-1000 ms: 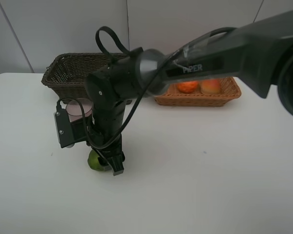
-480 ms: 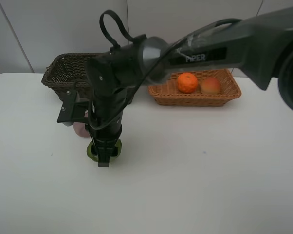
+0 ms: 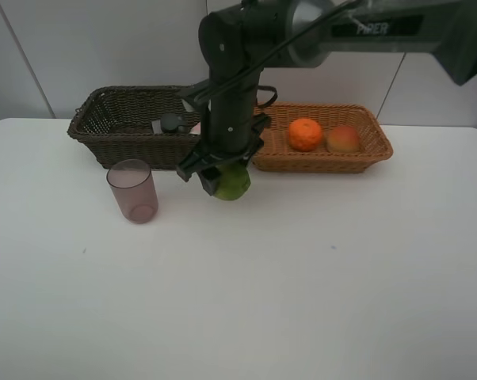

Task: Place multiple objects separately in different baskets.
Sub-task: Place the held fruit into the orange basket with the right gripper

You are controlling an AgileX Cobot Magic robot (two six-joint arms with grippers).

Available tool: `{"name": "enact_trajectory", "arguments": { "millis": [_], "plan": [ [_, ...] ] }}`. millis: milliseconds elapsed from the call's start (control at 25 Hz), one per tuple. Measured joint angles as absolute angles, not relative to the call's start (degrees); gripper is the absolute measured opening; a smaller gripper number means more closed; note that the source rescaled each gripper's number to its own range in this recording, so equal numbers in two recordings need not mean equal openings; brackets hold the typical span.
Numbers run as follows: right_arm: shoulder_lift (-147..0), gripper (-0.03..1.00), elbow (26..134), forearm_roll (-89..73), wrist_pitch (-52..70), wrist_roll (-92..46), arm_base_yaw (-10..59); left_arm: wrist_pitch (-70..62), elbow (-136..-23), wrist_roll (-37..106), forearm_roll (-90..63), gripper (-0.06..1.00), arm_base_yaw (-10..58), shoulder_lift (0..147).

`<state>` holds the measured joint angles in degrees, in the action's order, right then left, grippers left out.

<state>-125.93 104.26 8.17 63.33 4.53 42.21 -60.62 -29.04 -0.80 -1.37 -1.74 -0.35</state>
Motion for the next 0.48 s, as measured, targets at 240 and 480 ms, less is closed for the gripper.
{"name": "enact_trajectory", "arguments": {
  "millis": [240, 480],
  "plan": [
    [-121.4, 0.47, 104.5, 12.4, 60.2, 14.8, 35.2, -60.6, -29.0, -0.8, -1.4, 1.0, -1.7, -0.4],
    [-121.3, 0.47, 104.5, 12.9, 52.3, 18.1, 28.1, -60.6, -29.0, -0.8, -1.3, 1.0, -1.7, -0.4]
  ]
}}
